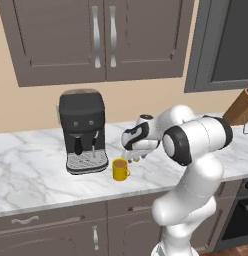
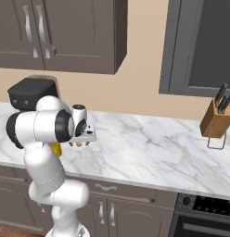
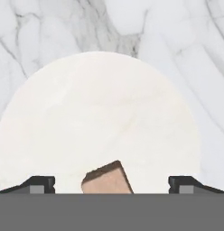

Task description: Take a sugar cube from the saucer and place it inside the coffee. Then, grab milk from the fridge and place it next to the coffee on the counter to sweeten the coffee.

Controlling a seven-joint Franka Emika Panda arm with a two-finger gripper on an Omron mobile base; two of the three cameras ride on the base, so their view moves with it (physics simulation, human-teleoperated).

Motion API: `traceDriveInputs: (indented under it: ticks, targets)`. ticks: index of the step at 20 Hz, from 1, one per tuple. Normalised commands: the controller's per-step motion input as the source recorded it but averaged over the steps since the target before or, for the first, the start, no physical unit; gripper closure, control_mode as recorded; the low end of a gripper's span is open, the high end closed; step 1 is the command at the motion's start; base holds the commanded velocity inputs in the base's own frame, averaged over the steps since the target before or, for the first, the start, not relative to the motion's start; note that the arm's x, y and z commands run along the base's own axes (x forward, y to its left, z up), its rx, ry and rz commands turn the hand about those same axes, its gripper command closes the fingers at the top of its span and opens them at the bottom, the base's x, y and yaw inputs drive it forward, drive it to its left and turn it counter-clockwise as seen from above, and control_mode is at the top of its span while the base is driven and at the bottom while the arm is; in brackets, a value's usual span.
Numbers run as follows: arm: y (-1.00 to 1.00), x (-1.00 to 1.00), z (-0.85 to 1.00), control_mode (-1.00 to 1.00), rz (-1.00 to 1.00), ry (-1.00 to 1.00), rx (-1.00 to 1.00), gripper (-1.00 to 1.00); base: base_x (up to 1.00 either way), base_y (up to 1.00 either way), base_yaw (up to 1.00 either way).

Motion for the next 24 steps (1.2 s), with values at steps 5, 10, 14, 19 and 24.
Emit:
traceDriveInputs:
  ticks: [5,10,14,19,24]
  targets:
    - [0.04,0.00,-0.16,-1.00,0.00,0.00,0.00,1.00,0.00,0.00,0.00]
    - [0.00,-0.22,-0.11,-1.00,0.00,-0.01,0.00,1.00,0.00,0.00,0.00]
    - [0.00,0.00,0.00,-1.00,0.00,0.00,0.00,1.00,0.00,0.00,0.00]
    - [0.00,-0.12,0.16,-1.00,0.00,-0.01,0.00,1.00,0.00,0.00,0.00]
    - [0.00,-0.32,0.61,-1.00,-0.04,-0.02,0.00,1.00,0.00,0.00,0.00]
